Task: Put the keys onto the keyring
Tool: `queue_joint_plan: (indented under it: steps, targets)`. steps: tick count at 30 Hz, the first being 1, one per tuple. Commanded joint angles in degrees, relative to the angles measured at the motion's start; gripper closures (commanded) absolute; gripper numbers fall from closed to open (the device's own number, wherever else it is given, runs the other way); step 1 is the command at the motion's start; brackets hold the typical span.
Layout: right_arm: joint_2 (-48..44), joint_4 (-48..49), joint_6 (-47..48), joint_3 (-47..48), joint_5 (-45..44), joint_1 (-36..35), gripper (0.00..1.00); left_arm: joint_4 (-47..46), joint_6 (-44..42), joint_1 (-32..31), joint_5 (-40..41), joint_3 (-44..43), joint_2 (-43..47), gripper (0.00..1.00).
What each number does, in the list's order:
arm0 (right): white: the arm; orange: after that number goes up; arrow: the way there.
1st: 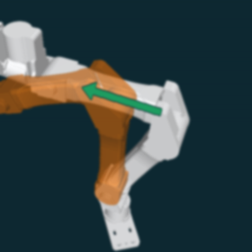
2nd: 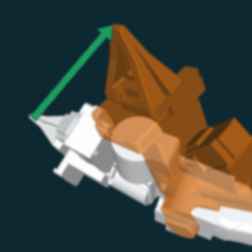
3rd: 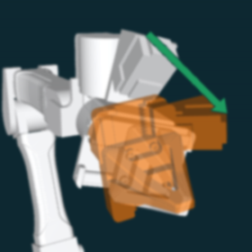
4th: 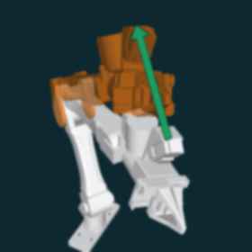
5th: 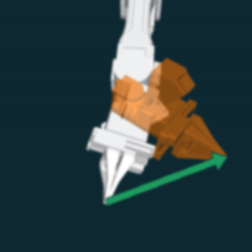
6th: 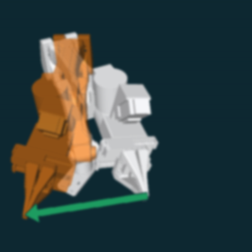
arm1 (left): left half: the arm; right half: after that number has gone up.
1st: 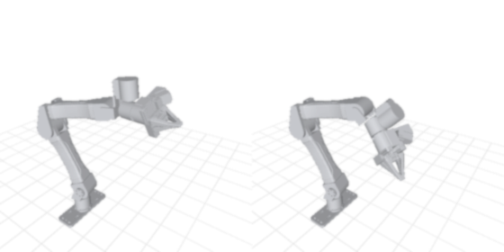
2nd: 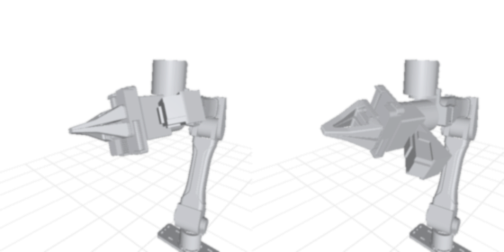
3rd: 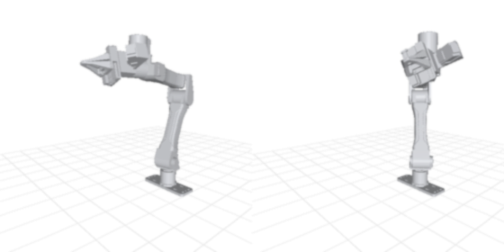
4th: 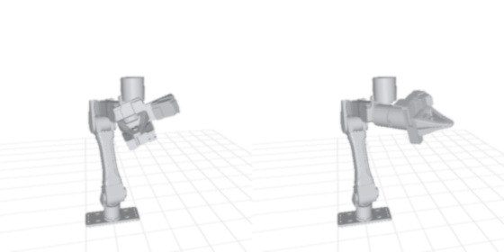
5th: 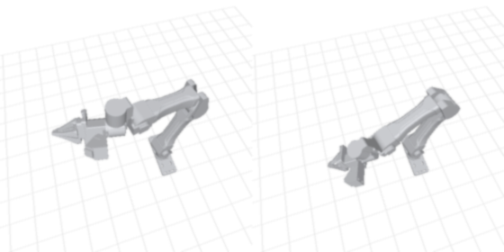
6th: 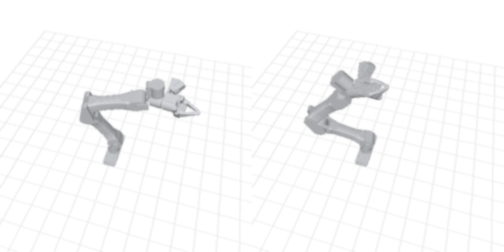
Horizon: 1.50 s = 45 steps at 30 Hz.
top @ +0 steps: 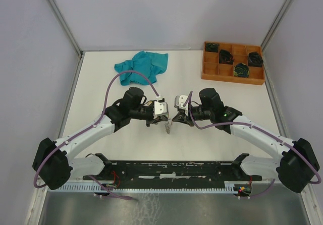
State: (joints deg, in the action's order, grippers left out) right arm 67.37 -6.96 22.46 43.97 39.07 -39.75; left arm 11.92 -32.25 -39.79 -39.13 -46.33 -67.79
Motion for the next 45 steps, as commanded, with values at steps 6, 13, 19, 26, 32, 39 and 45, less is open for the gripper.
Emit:
queue_joint_plan:
  steps: [6,13,19,26,32,39,45]
  targets:
    - [-0.13,2.51,0.22,1.52,0.86,-0.52,0.99,-2.15,1.38,-0.29,-1.99,-1.93,0.37,0.97]
    - [-0.23,3.06,-0.07,1.47,1.02,-0.74,0.99,-2.16,1.45,-0.29,-2.69,-2.01,0.2,0.97]
    - [-0.32,3.54,-0.22,1.3,0.41,-0.77,0.99,-2.13,1.46,-0.28,-2.68,-2.01,0.2,0.97]
    - [-0.31,3.7,-0.31,1.3,0.26,-0.78,0.99,-2.12,1.52,-0.26,-2.7,-2.05,0.09,0.97]
    - [-0.31,3.99,-0.61,1.3,0.39,-0.78,0.99,-2.09,1.71,-0.3,-2.79,-2.17,-0.06,0.97]
    - [-0.41,3.67,-0.64,1.17,-0.84,-0.96,0.99,-2.15,1.74,-0.27,-2.98,-2.19,0.02,0.97]
    - [-0.75,2.75,-0.17,1.24,-1.54,-0.98,0.99,-2.17,1.7,-0.28,-2.8,-2.19,0.2,0.97]
